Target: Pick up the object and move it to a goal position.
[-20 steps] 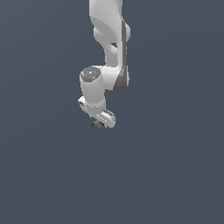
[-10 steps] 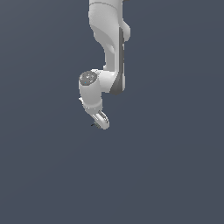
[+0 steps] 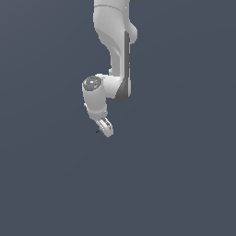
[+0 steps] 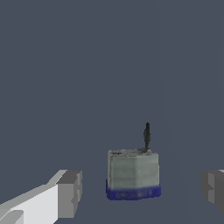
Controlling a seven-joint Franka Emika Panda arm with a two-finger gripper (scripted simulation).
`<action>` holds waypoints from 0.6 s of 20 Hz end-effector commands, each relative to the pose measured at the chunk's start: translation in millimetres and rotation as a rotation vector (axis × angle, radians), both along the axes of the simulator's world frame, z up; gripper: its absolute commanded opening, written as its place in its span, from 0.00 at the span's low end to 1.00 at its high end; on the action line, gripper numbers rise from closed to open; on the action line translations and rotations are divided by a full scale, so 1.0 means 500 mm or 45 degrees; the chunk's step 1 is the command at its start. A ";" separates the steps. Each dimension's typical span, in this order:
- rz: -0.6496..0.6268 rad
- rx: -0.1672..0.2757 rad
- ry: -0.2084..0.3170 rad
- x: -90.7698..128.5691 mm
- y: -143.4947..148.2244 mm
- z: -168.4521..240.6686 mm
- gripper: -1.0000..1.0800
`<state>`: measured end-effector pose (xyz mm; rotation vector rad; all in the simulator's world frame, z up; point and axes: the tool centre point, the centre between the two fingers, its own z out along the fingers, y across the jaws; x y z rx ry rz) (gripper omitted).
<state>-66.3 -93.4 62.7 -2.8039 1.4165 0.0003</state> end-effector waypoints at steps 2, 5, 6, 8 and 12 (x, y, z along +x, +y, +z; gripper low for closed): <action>-0.001 0.000 0.000 0.000 0.000 -0.010 0.96; -0.003 0.000 0.000 -0.002 0.000 -0.031 0.96; -0.004 0.000 0.000 -0.002 0.000 -0.041 0.96; -0.005 0.000 0.000 -0.003 0.000 -0.062 0.96; -0.007 0.000 0.000 -0.003 -0.001 -0.091 0.96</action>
